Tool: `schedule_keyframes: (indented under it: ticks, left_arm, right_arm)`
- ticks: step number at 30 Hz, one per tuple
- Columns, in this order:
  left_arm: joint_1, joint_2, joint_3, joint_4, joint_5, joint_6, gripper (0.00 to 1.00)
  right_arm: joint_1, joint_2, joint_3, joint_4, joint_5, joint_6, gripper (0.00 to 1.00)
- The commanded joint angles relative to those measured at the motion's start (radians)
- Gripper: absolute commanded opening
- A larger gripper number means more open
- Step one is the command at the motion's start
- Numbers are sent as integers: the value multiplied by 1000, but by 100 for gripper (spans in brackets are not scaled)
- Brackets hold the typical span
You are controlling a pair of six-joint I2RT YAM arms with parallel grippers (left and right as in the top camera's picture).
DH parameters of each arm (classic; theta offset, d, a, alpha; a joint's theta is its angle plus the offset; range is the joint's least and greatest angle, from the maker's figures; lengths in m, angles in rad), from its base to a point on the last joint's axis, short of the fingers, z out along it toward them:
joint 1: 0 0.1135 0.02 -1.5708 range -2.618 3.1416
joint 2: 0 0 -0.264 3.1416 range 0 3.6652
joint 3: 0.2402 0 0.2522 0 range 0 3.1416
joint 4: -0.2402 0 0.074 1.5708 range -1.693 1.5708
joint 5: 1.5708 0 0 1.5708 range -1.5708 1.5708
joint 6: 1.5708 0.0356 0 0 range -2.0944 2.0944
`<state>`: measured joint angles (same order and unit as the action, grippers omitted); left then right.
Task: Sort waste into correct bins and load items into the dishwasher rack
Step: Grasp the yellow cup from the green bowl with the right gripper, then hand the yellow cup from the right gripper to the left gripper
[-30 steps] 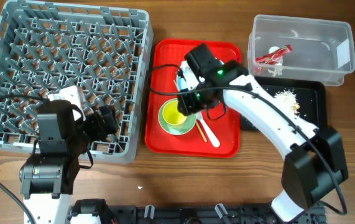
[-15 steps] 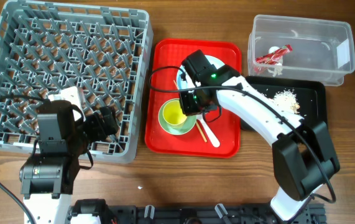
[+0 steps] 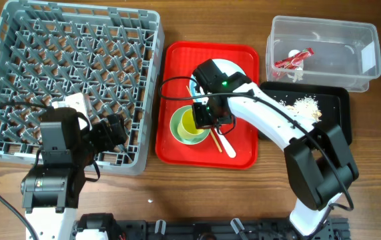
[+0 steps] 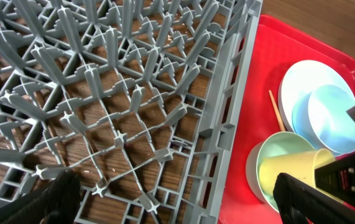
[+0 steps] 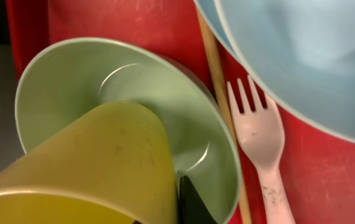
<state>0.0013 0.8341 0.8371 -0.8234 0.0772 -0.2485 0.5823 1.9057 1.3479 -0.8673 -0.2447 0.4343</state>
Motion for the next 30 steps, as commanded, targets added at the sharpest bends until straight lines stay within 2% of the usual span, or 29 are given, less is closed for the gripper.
schedule_keyframes:
  ticks: [1,6,8,9,13,17,20,24,30]
  left_arm:
    - [1,0,16,0,13,5,100]
    - [1,4,16,87,200,-7,100]
    - [1,19,16,153,282,-73,100]
    - [1,34,16,190,344,-78,100]
    - [1,115,16,344,612,-78,100]
    - [1,206,16,523,912,-78,100]
    - [1,258,16,648,1075,-105,100]
    - [1,295,16,799,1199,-185,100]
    - [0,294,16,911,1319,-187,96]
  right_arm:
    - [-47,-109,89,-32,-5,-17,4]
    - [-170,-242,135,-27,-177,-73,4]
    - [-222,-253,135,-12,-311,-120,4]
    - [-252,-253,135,-3,-431,-152,4]
    - [-283,-249,134,6,-688,-233,4]
    - [-275,-249,134,29,-860,-251,4]
    - [-269,-249,134,55,-975,-251,4]
    - [-252,-249,134,85,-1021,-229,4]
    - [-229,-249,134,141,-1036,-156,4]
